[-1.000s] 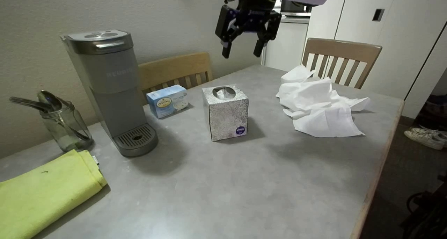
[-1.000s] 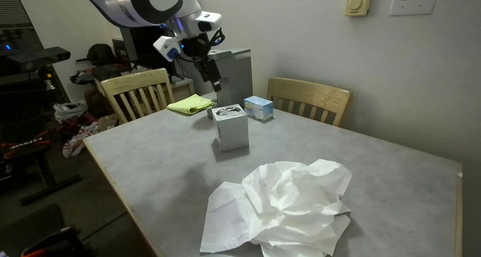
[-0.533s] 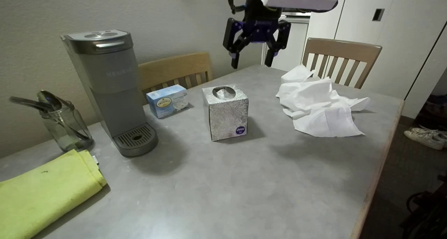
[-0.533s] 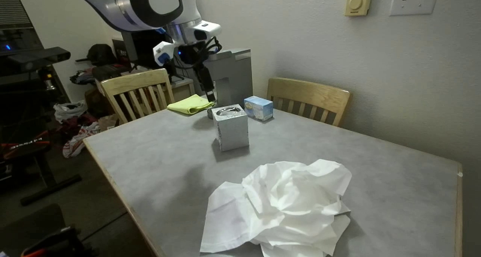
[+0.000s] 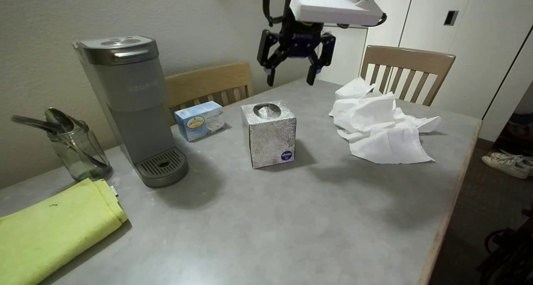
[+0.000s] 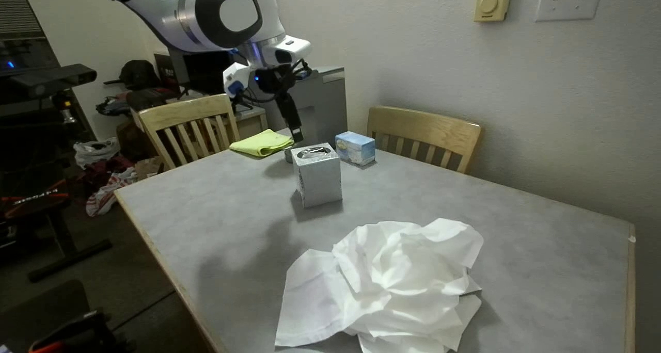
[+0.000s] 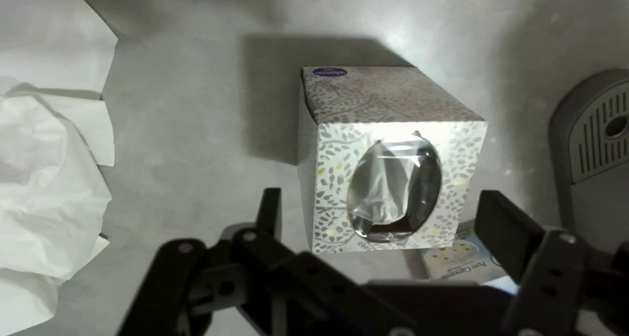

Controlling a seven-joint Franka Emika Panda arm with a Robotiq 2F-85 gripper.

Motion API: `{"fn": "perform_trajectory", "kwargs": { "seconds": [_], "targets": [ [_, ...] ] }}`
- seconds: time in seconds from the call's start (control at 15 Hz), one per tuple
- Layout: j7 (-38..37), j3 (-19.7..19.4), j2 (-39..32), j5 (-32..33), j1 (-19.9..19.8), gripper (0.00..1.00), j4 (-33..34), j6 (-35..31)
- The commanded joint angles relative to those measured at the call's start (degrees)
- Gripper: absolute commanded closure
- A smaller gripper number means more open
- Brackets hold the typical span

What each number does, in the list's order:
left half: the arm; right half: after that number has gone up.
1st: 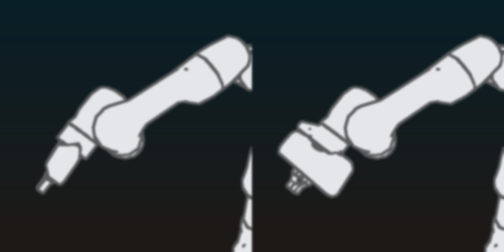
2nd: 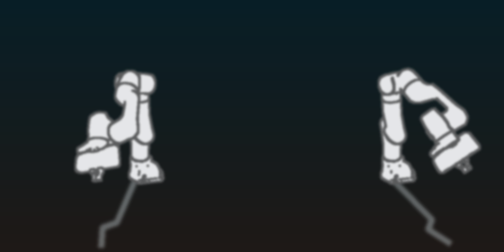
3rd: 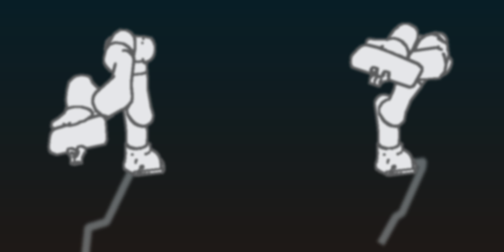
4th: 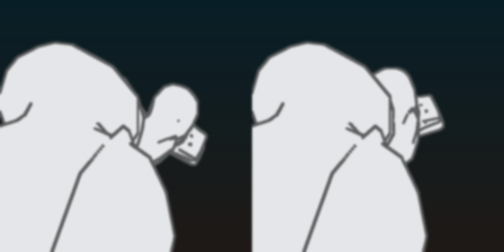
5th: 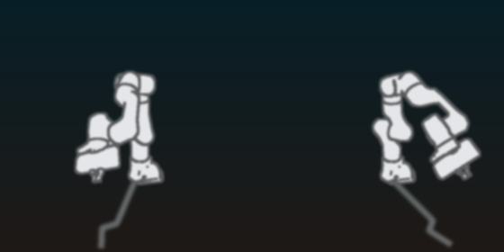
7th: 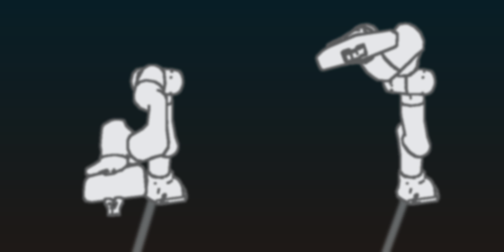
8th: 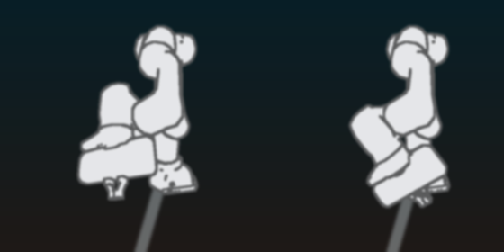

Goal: Take a tissue from the tissue box and put it on the table

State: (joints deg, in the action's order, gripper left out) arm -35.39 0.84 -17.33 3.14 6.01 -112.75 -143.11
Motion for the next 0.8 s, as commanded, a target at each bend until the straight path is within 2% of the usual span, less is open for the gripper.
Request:
{"fn": "perform_trajectory", "kwargs": {
  "seconds": [0.0, 0.33, 0.73],
  "targets": [
    [0.52, -1.23, -5.85, 0.28, 1.38, 0.0, 6.71, -1.3],
    [1.86, -2.07, -12.42, -0.61, 2.14, 0.0, 13.6, -5.46],
    [2.15, -1.82, -18.36, -4.44, 1.87, 0.0, 20.92, -3.1]
  ]
}}
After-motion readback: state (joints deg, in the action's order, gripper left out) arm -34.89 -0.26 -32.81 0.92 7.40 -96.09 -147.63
